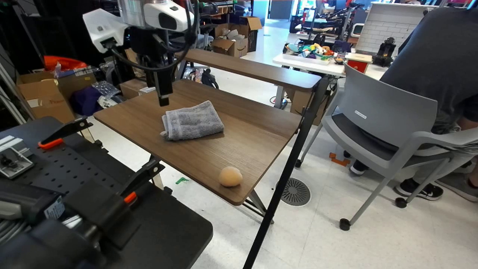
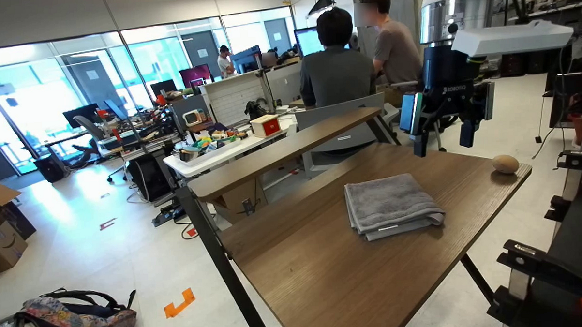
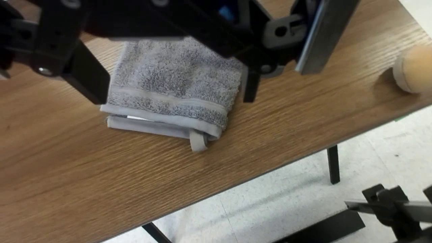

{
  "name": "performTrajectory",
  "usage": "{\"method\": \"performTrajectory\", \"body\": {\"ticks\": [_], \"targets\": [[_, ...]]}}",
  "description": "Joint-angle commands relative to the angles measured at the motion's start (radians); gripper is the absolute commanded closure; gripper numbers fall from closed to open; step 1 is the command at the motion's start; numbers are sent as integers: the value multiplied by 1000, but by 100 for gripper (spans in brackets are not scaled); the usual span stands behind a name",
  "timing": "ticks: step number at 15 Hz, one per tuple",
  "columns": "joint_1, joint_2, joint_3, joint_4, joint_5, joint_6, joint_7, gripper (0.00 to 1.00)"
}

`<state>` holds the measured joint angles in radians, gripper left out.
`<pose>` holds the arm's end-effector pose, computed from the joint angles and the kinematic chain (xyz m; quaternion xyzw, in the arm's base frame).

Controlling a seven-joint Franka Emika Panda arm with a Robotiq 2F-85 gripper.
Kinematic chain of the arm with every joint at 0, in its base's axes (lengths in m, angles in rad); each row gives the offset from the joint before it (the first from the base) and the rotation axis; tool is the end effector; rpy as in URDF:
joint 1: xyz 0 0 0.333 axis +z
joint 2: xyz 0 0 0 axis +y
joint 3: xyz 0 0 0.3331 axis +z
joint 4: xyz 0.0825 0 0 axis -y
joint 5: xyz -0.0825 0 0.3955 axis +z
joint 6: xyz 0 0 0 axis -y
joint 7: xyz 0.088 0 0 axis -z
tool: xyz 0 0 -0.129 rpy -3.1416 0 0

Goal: Wipe the table with the towel then move the plush toy

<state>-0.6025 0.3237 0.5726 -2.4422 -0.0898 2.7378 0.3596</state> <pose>0.4993 0.0026 0.1804 -0.9837 0.1654 -0.0033 0.0697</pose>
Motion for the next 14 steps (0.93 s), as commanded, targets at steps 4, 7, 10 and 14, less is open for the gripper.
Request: {"method": "performTrajectory", "body": {"ticks": [4,7,10,14], "targets": [[-115,119,79,168,2,-188,-406,0],[41,61,-69,151,122,-185,-489,0],[35,66,-61,164,121,-201,-517,0],[232,108,-238,224,91,-175,-492,0]]}}
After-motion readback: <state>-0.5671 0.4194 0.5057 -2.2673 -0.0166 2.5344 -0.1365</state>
